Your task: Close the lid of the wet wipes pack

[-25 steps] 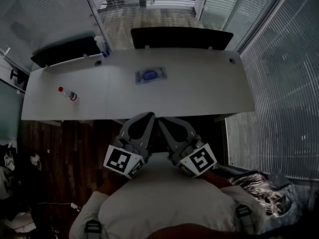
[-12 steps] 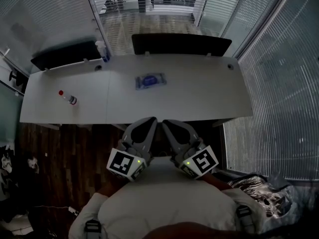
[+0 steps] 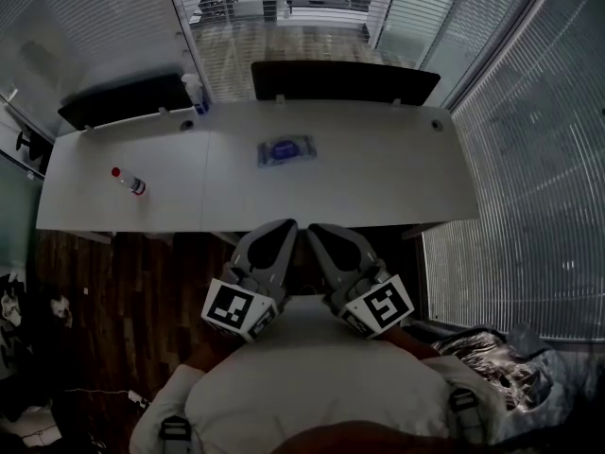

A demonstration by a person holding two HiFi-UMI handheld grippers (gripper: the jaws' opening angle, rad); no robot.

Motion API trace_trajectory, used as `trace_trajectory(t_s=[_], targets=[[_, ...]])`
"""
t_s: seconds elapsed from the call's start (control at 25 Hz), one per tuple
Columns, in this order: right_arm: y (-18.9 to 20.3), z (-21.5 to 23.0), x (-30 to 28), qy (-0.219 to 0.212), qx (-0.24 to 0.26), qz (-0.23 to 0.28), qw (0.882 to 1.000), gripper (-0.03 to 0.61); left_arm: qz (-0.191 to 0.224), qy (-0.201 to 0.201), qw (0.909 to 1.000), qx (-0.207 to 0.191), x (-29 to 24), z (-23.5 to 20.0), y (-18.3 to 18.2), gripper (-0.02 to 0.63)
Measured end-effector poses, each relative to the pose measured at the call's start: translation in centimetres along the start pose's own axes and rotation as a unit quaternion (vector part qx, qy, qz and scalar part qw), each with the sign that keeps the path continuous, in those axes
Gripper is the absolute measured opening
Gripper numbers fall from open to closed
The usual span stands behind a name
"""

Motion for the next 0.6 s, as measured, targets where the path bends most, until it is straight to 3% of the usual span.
trace_trajectory(t_s=[0.6], targets=[[0.04, -0.57, -0.01, 0.005, -0.012, -0.002, 1.000, -0.002, -0.009, -0.001, 0.9999, -0.010, 0.86, -0.08, 0.91, 0.003]])
Point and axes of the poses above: the fingertips, and each gripper's own axes: x backward along the fingers, z to its right, y out of its underside, the point moved 2 cm from there along x, backward along the fingers, and after that the axes turned 4 degrees about -x, right-handed, at the moved point
